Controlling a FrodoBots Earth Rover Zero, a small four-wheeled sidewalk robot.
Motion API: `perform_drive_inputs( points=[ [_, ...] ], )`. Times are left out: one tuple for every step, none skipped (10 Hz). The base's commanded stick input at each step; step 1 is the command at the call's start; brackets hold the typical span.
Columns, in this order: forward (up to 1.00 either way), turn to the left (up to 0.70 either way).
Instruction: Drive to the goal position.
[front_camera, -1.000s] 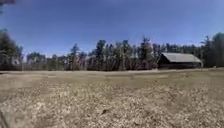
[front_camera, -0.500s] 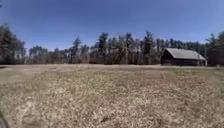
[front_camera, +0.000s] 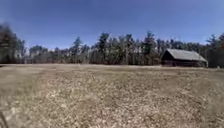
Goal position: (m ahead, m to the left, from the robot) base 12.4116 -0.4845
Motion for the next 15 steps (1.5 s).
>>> perform_drive_inputs(
  points=[
    [0.70,0.00],
    [0.70,0.00],
    [0.70,0.00],
    [0.70,0.00],
    [0.70,0.00],
    [0.70,0.00],
    [0.70,0.00],
    [0.70,0.00],
    [0.70,0.00],
    [0.70,0.00],
    [0.70,0.00],
    [0.70,0.00],
    [0.70,0.00],
    [0.70,0.00],
    [0.70,0.00]
  ],
)
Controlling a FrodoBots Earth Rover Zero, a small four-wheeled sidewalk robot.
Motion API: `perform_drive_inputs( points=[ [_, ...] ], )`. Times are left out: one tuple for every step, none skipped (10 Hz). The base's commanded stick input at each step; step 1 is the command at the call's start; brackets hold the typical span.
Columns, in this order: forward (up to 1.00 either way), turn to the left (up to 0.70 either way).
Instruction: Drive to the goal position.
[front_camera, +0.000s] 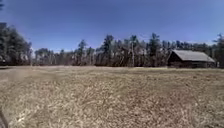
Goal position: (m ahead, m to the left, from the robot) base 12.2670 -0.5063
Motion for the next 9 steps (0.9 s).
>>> perform_drive_inputs(
  points=[
    [0.70,0.00],
    [0.70,0.00],
    [0.70,0.00],
    [0.70,0.00],
    [0.70,0.00],
    [0.70,0.00],
    [0.70,0.00],
    [0.70,0.00],
    [0.70,0.00]
  ],
)
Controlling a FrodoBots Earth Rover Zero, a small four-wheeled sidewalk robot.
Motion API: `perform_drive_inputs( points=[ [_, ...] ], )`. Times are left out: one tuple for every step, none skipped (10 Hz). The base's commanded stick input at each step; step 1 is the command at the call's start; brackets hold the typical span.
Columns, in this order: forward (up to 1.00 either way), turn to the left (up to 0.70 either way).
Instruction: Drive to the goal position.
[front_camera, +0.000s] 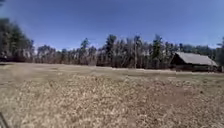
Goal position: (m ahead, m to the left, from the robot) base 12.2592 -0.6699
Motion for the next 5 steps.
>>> perform_drive_inputs(
  points=[
    [0.70,0.00],
    [0.70,0.00],
    [0.70,0.00],
    [0.70,0.00],
    [0.70,0.00]
  ],
)
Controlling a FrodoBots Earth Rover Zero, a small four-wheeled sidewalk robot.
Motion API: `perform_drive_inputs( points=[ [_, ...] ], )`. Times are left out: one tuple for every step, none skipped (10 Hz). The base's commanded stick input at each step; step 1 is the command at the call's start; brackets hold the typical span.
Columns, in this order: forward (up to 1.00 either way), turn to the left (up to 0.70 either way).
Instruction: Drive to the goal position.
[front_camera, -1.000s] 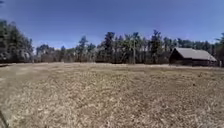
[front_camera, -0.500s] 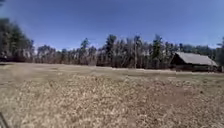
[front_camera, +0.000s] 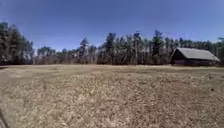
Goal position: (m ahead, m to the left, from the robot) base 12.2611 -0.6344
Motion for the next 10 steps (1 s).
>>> perform_drive_inputs(
  points=[
    [0.70,0.00],
    [0.70,0.00],
    [0.70,0.00],
    [0.70,0.00],
    [0.70,0.00],
    [0.70,0.00],
    [0.70,0.00],
    [0.70,0.00],
    [0.70,0.00],
    [0.70,0.00]
  ],
)
